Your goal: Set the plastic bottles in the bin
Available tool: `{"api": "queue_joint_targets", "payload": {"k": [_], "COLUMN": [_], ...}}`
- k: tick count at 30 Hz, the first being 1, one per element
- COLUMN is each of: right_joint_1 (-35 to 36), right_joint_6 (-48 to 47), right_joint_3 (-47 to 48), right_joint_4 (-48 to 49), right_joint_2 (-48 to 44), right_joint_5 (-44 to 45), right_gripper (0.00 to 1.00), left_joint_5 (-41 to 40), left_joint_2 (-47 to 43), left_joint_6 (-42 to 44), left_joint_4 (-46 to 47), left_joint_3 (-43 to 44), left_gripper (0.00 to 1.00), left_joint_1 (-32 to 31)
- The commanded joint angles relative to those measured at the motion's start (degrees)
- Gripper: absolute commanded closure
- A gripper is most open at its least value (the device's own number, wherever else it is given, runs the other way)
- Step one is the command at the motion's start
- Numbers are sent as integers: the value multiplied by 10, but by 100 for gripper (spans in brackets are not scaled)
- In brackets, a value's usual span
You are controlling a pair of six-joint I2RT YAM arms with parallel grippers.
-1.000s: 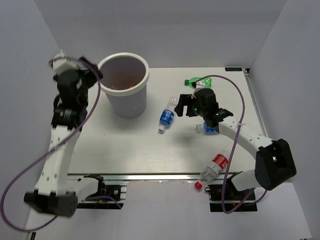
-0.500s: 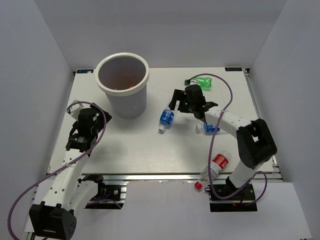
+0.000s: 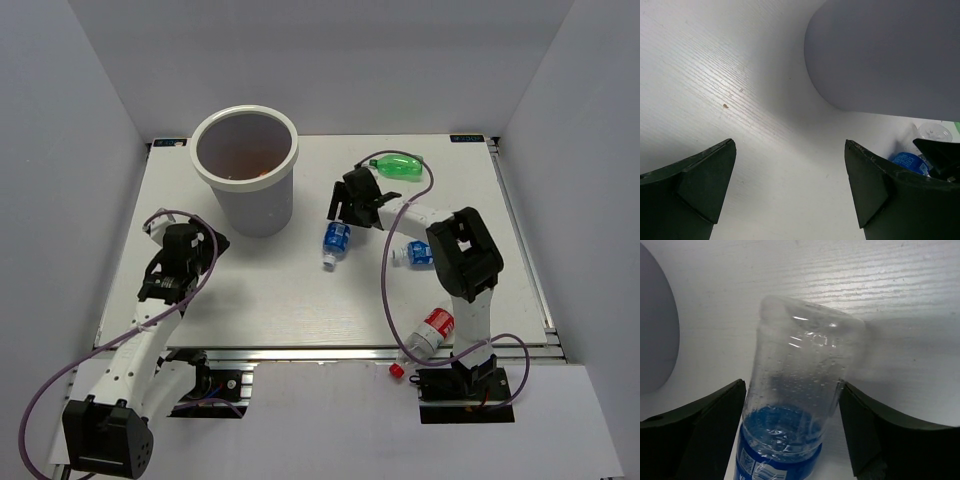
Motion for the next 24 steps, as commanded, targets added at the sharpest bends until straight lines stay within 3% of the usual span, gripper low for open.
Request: {"api": "queue_joint_targets", "payload": {"k": [1, 3, 7, 14, 18, 24], "right_joint_1": [8, 8, 8, 8, 11, 39], "right_joint_6": [15, 13, -30, -196, -253, -313], "right_joint_3": [31, 41, 43, 78, 109, 222], "right_joint_4": [-7, -17, 9, 135, 233, 278], "right_joint_2": [3, 4, -30, -149, -202, -141], "right_joint_5": [24, 38, 28, 17, -42, -66], "right_gripper": [23, 29, 60, 60, 60, 60], "left_joint_5": [0, 8, 7, 54, 68, 117], "left_joint_2": [2, 4, 5, 3, 12, 27], "left_joint_6": [6, 5, 6, 15, 18, 27], "left_joint_4": [27, 35, 41, 82, 94, 131], "left_joint_3": [-14, -21, -26, -49, -54, -61], "left_gripper": [2, 2, 2, 2, 2, 2], "left_joint_1": [-2, -1, -2, -2, -2, -2]}}
